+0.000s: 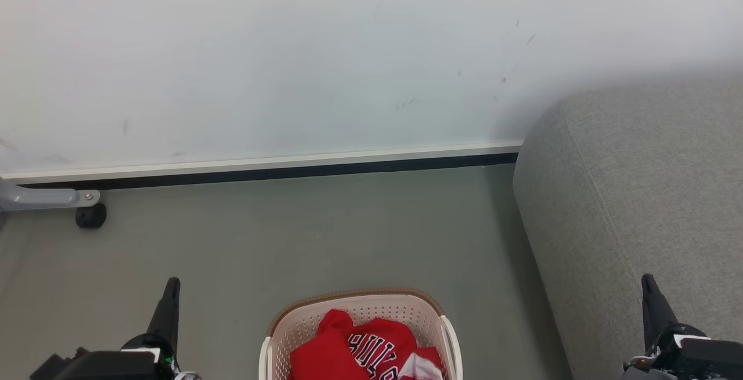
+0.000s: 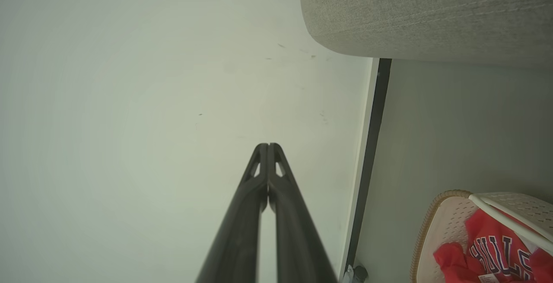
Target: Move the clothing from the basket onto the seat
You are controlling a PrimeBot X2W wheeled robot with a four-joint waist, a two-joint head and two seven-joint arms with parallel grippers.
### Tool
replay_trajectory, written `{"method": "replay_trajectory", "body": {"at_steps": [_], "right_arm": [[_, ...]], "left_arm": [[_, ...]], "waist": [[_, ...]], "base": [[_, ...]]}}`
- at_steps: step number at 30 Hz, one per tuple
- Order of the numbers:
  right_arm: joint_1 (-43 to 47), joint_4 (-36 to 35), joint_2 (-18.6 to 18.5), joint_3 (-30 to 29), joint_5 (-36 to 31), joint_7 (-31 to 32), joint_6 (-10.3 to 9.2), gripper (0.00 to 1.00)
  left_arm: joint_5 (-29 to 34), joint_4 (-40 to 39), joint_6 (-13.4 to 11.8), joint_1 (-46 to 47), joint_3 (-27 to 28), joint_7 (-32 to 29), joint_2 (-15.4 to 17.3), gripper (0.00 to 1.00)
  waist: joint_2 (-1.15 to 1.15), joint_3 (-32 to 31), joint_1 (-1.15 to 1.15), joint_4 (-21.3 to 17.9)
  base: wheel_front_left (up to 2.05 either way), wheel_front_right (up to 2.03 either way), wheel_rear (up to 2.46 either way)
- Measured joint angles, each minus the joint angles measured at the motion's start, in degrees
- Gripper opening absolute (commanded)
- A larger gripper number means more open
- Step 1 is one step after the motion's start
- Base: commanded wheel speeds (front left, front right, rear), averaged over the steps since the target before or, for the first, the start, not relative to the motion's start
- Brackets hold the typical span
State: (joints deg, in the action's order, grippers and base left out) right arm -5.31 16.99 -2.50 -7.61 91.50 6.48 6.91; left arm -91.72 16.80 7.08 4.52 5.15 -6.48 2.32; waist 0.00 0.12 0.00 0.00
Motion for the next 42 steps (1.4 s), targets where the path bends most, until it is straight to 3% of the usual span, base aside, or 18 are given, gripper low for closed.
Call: {"method": "replay_trajectory", "body": {"at_steps": [1,4,5,6,21,33,42], "right_arm": [[0.0,0.0,0.0,0.0,0.0,0.0,0.0,1.0],[0.9,1.6,0.4,0.2,0.0,0.0,-0.1,1.0],[1.5,2.2,0.6,0.3,0.0,0.0,-0.11,0.0],[2.0,2.9,0.8,0.3,0.0,0.0,-0.2,1.0],[2.9,2.9,1.1,3.3,-1.0,-2.6,-0.35,1.0],[2.9,0.5,1.0,6.3,-10.0,-5.1,-3.33,1.0],[2.7,-0.6,0.9,9.6,-18.8,-7.1,-4.45,1.0]], "left_arm": [[0.0,0.0,0.0,0.0,0.0,0.0,0.0,1.0],[0.0,1.5,0.0,-1.0,-0.2,0.0,-0.4,1.0],[0.0,2.1,0.0,-1.6,-0.3,0.0,-0.6,0.0],[0.0,2.8,0.0,-2.1,-0.3,0.0,-0.7,1.0],[2.9,1.7,-0.1,-3.6,-2.1,2.7,-0.8,1.0],[11.6,-1.5,-1.6,-3.7,-2.6,5.2,-0.7,1.0],[20.5,-4.0,-2.6,-3.9,-4.2,7.0,-0.2,1.0]], "waist": [[0.0,0.0,0.0,0.0],[0.0,0.0,0.0,0.0],[0.0,0.0,0.0,0.0],[0.0,0.0,0.0,0.0],[0.0,-0.3,0.0,-0.2],[0.0,-0.6,0.0,-0.4],[0.0,-0.8,0.0,-0.6]], "base": [[0.0,0.0,0.0],[0.0,0.0,0.0],[0.0,0.0,0.0],[0.0,0.0,0.0],[0.0,0.0,0.0],[0.0,0.0,0.0],[0.0,0.0,0.0]]}}
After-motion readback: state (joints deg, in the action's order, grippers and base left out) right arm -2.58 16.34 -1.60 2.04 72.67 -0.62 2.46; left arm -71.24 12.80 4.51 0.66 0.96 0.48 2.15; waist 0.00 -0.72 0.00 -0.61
